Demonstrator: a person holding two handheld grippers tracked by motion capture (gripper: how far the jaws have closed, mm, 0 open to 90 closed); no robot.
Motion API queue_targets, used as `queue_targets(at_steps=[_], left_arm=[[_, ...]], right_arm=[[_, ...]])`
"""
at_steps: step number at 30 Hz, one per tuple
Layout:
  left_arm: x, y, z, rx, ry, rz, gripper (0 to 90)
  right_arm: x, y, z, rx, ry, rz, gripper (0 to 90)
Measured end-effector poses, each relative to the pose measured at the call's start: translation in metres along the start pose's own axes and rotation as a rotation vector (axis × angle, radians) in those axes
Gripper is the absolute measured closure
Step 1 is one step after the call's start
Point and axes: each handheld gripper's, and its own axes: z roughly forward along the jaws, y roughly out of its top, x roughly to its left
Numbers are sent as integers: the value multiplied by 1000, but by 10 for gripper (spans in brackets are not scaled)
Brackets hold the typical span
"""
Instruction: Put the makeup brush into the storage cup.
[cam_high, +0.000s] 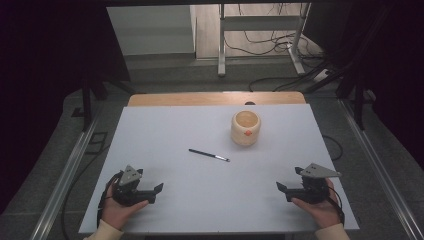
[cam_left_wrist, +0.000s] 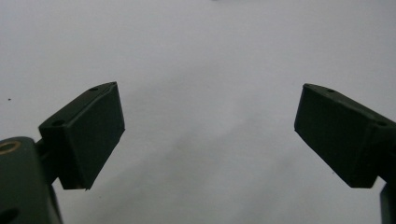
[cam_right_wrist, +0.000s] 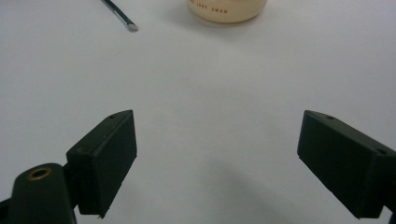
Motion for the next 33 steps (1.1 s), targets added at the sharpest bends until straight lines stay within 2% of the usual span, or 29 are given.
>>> queue_targets(at_steps=[11,25,33], left_arm=[[0,1,-2,-13,11,14,90],[1,3,-1,-17,15,4,89],[-2,3,-3,-17,14,20,89]], right_arm=[[1,0,1,4,-5,-5,129],[-2,1,6,0,10,-3,129],[1,5,6,1,8,-13,125]])
